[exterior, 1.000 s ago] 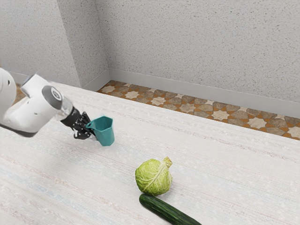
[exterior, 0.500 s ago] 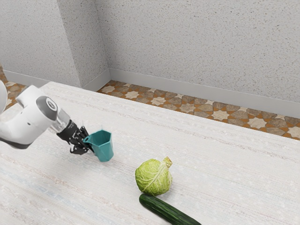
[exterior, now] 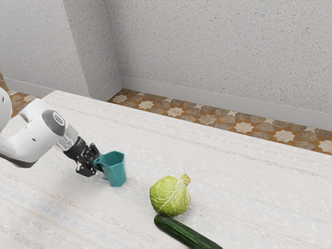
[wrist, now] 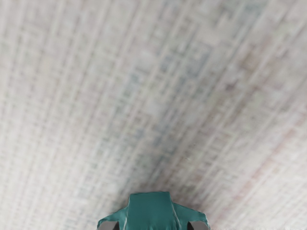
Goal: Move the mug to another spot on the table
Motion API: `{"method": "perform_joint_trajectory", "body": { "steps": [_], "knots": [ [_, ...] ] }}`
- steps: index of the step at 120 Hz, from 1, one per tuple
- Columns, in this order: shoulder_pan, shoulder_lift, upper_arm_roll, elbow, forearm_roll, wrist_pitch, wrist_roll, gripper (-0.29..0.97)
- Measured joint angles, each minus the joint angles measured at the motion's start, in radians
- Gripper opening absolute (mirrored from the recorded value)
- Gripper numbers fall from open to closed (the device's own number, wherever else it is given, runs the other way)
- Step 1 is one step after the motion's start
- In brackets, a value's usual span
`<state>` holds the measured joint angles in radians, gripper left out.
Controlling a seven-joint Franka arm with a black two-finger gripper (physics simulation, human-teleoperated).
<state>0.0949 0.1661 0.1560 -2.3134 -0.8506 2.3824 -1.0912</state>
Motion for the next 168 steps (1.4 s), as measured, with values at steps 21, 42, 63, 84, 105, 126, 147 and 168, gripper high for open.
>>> {"method": "perform_joint_trajectory", "body": {
  "steps": [21,42,63,84,105,126,147,168],
  "knots": [
    [0.009,-0.006,0.0,-0.001,-0.009,0.004,0.029,0.43],
    [0.014,-0.046,0.001,-0.004,-0.009,0.004,0.049,0.57],
    [0.014,-0.146,0.003,-0.036,0.001,-0.008,0.058,0.63],
    [-0.005,-0.255,0.039,-0.018,0.097,-0.043,0.065,0.66],
    [0.017,-0.232,0.043,0.26,0.41,-0.174,0.123,0.67],
    [0.011,-0.203,-0.01,0.479,0.701,-0.353,0.269,0.68],
    [-0.036,-0.193,-0.032,0.579,0.85,-0.454,0.451,0.68],
    [-0.066,-0.174,-0.043,0.645,0.906,-0.5,0.612,0.68]
  ]
}}
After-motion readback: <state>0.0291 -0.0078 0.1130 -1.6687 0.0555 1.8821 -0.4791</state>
